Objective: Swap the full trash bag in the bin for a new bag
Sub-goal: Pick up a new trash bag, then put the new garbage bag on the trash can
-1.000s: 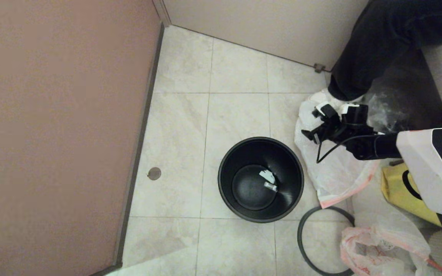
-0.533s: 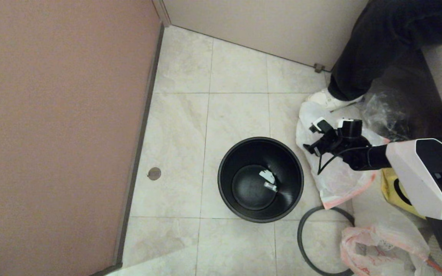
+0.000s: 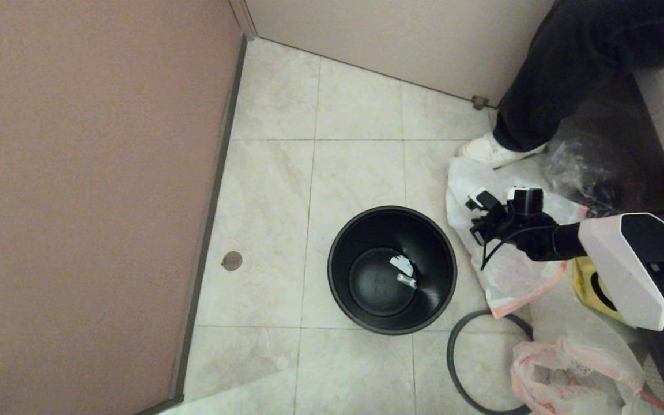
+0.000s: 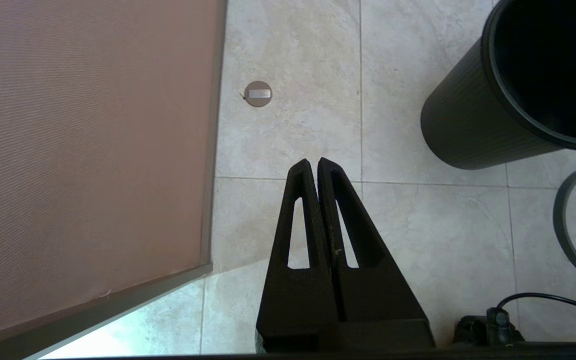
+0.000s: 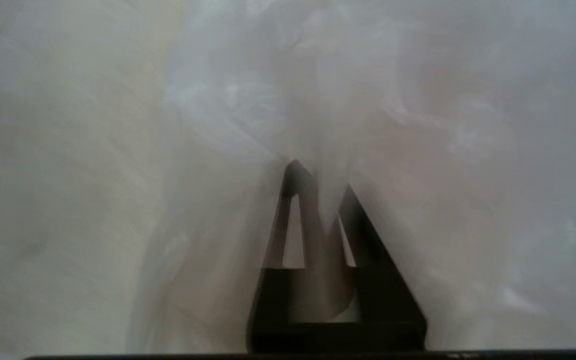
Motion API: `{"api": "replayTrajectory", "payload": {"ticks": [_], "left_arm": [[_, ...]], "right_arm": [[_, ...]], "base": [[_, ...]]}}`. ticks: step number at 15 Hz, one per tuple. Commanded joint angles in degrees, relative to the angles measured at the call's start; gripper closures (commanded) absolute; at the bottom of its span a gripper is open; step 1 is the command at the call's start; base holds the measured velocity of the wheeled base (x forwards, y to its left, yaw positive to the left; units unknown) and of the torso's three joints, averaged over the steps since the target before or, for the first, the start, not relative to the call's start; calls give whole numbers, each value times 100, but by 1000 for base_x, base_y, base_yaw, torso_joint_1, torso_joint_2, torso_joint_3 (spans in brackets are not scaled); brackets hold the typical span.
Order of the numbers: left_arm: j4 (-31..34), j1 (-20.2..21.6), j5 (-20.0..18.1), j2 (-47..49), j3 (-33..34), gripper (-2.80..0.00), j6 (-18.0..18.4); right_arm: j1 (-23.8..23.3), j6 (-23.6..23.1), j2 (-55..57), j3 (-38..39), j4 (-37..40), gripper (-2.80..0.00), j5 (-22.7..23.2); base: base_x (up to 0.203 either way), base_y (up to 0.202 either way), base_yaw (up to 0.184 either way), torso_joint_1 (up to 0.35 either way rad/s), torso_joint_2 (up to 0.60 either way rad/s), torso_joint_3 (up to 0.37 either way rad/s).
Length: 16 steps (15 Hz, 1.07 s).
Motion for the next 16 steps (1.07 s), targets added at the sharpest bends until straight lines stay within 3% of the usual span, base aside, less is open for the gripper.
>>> {"api": "replayTrajectory", "payload": {"ticks": [1, 3, 5, 10, 13, 16], "left_arm": [[-3, 2, 2, 7, 0, 0, -2], [-3, 2, 2, 7, 0, 0, -2], [6, 2, 2, 7, 0, 0, -2], [0, 2, 2, 7, 0, 0, -2], [-3, 2, 2, 7, 0, 0, -2], [6, 2, 2, 7, 0, 0, -2]], "right_arm": [[-30, 77, -274, 102, 0, 0, 26], [-129, 515, -772, 463, 27, 0, 154], [-289, 985, -1615, 1148, 242, 0, 594], [-558, 1933, -4171, 2669, 1392, 0, 1358], [-670, 2117, -5720, 2979, 3381, 0, 1888], [-608, 1932, -6894, 3065, 5600, 0, 2258]], "base": [[0, 0, 0, 0, 0, 0], [0, 0, 0, 0, 0, 0], [0, 0, 0, 0, 0, 0], [0, 0, 0, 0, 0, 0], [0, 0, 0, 0, 0, 0], [0, 0, 0, 0, 0, 0]]}}
